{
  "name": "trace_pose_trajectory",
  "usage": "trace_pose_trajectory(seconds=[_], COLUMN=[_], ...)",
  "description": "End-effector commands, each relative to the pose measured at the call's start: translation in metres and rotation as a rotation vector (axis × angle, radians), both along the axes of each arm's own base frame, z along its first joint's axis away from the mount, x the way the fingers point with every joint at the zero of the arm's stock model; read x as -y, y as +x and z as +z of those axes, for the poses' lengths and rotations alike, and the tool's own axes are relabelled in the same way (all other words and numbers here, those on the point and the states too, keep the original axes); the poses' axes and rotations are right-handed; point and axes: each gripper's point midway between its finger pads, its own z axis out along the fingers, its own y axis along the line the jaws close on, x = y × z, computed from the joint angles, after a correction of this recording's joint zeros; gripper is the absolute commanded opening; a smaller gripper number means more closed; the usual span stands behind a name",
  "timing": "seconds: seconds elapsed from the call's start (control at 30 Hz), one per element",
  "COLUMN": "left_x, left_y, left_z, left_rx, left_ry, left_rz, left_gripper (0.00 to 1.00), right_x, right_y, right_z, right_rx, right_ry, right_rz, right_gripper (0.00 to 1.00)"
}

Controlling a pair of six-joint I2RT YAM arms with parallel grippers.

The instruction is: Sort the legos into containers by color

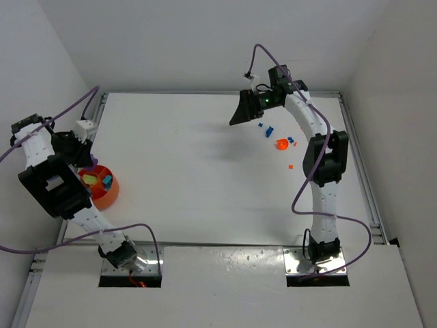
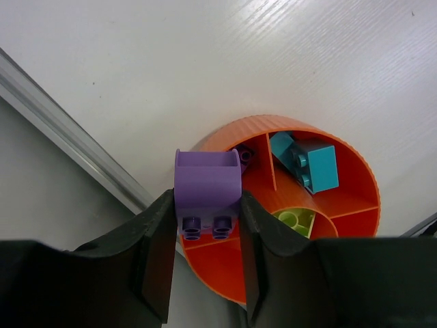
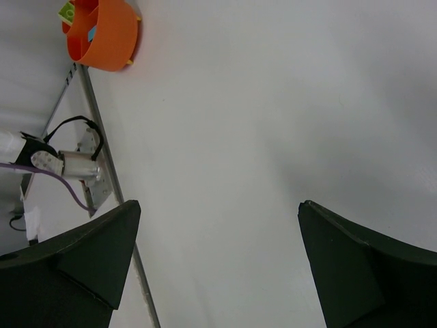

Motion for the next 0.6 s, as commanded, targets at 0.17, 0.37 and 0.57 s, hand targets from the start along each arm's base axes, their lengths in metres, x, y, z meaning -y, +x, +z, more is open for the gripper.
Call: trace_pose_trajectory(seconds=[0.17,0.37,0.57], left_x=[-0.002,0.001,-0.001], left_y=[-0.012,-0.016,-0.018], left_z=[-0.01,-0.015,-0.004], left_rx=[-0.043,-0.055,-0.039], left_ry=[-0.024,-0.034,0.007], left_rz=[-0.024,-0.033,-0.031], left_gripper=[0.13,0.15,0.12], right_x=[-0.005,-0.005,-0.005], right_y=[0.002,0.002,0.002], right_z=[0.0,0.0,0.0], right_rx=[0.012,0.012,0.012], right_ry=[0.013,0.013,0.013], right_rz=[0.008,0.008,0.008], right_gripper=[0.99,0.99,0.99])
